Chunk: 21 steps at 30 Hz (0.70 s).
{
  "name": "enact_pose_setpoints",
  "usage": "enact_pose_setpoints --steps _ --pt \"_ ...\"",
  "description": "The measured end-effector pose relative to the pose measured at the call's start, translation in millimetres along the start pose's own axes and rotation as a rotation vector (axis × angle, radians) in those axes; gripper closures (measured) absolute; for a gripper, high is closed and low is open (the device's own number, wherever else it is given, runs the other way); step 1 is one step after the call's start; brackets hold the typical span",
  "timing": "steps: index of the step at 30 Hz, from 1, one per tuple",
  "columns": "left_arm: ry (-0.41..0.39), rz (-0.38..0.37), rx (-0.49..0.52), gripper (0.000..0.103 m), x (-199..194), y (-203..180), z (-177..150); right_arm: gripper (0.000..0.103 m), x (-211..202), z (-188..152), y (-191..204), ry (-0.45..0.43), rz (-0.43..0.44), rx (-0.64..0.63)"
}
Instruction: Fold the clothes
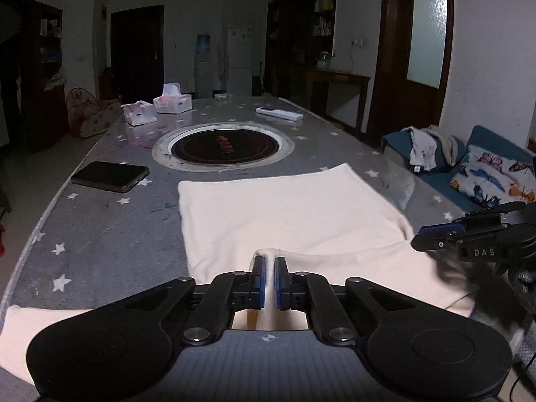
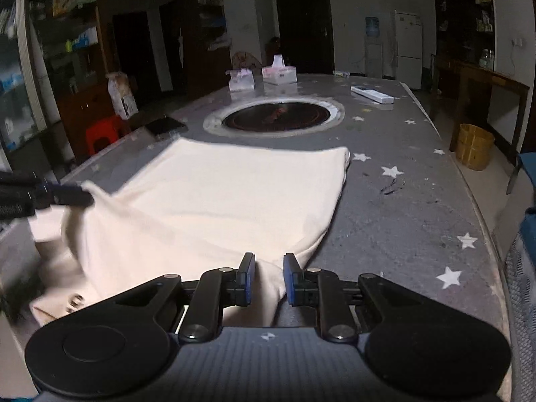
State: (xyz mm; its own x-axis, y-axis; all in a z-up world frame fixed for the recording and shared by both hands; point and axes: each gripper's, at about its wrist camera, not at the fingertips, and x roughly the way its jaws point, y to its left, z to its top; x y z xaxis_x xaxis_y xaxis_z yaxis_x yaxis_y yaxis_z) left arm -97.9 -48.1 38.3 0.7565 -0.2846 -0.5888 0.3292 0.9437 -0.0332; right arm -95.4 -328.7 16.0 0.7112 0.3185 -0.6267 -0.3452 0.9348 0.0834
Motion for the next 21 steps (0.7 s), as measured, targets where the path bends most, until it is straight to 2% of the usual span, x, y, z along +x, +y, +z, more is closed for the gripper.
enact_pose_setpoints --steps 2,3,4,7,10,14,16,21 --pt "0.039 0.019 0.001 0.096 7 4 -5 0.085 2 -1 1 0.001 -0.012 -0.014" --pt "0.066 0.026 -0.002 0.09 9 6 -9 0.085 0 -1 1 -0.002 -0.013 -0.02" --pt "0.079 0.036 -0.007 0.09 10 8 -11 0.085 -3 -1 2 -0.005 -0.011 -0.025" --pt "0.087 0.064 -0.024 0.087 6 12 -12 0.085 -12 0 6 -0.014 -0.006 -0.039" --pt "0.055 0.032 -0.042 0.083 -5 10 -9 0.085 -21 0 13 -0.018 0.018 -0.061" --pt "0.069 -0.028 -0.011 0.083 -1 -3 -13 0.081 -19 -7 24 0.003 0.048 -0.085" --pt "0.098 -0.023 -0.002 0.083 8 -6 -19 0.081 -14 -10 27 0.023 0.05 -0.092" --pt "0.077 -0.015 -0.027 0.082 2 3 -20 0.081 -12 -3 34 0.03 0.05 -0.117"
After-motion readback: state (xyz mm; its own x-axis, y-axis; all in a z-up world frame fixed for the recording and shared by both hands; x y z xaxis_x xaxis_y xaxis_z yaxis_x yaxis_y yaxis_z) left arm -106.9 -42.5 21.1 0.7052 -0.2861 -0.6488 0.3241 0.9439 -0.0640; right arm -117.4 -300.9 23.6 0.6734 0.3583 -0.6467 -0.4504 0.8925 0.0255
